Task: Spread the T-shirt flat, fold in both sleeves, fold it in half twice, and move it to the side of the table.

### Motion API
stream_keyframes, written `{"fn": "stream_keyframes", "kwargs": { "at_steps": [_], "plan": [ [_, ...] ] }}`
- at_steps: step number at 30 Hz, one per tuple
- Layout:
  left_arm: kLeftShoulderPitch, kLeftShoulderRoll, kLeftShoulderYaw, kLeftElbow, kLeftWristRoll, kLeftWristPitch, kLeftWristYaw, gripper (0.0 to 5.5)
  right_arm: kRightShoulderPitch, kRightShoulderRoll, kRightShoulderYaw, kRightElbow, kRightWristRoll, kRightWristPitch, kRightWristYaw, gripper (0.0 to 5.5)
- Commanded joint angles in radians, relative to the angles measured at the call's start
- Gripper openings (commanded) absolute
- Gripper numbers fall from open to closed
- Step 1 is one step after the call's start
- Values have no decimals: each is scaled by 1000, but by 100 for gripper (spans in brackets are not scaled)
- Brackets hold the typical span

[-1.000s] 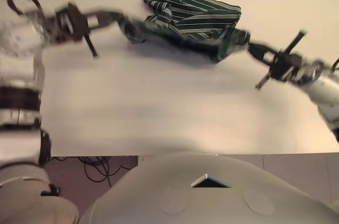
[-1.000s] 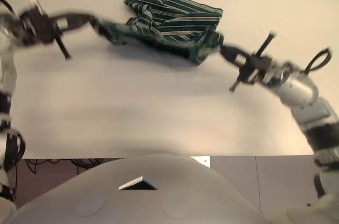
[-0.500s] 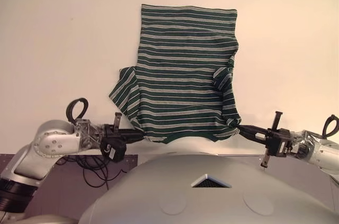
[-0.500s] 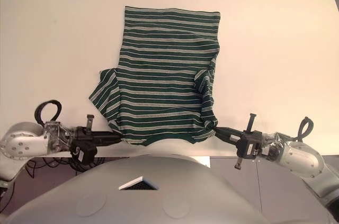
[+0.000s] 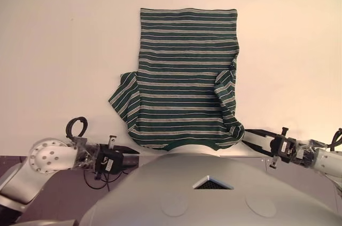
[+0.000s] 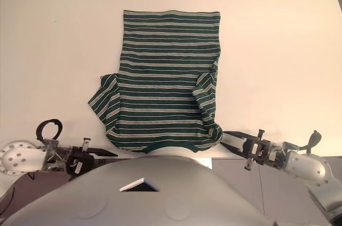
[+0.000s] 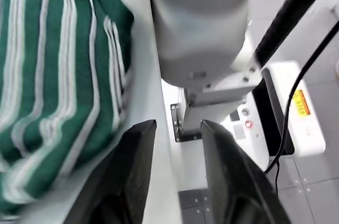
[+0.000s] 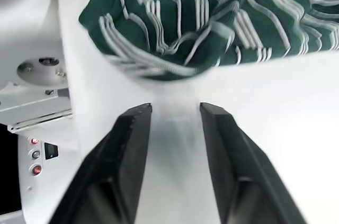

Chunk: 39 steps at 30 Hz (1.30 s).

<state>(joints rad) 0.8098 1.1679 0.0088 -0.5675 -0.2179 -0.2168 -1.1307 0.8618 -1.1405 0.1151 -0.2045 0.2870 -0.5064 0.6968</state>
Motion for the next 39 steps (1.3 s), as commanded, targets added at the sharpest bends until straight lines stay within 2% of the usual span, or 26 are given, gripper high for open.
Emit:
{"fn": "stream_keyframes", "kwargs": {
  "at_steps": [1,3,4,6,7,9,12,18,21,30,39],
  "plan": [
    [26,20,135,-114,-211,59,-80,148,47,34,-89,-93,111,4,56,238],
    [5,5,180,-140,-343,91,-116,148,78,47,-147,-154,194,13,98,269],
    [-35,-16,177,-139,-392,102,-113,148,93,52,-181,-186,240,22,119,286],
    [-131,-74,140,-125,-412,113,-76,148,100,71,-233,-235,297,38,146,286],
    [-183,-107,112,-113,-394,120,-46,148,93,83,-248,-262,313,51,146,286],
    [-333,-207,4,-19,-223,129,52,148,14,148,-244,-333,292,78,86,286],
    [-411,-274,-80,69,-89,114,95,148,-117,245,-209,-369,168,142,-18,286],
    [-423,-297,-101,92,-41,95,97,148,-234,388,-77,-292,-166,239,-138,286],
    [-415,-302,-110,82,-27,88,94,148,-266,438,-48,-233,-247,259,-170,286],
    [-402,-300,-101,56,-27,90,93,148,-250,467,28,-187,-310,287,-136,286],
    [-391,-300,-103,45,-26,94,94,148,-229,482,24,-238,-277,260,-128,286]
  ]
}}
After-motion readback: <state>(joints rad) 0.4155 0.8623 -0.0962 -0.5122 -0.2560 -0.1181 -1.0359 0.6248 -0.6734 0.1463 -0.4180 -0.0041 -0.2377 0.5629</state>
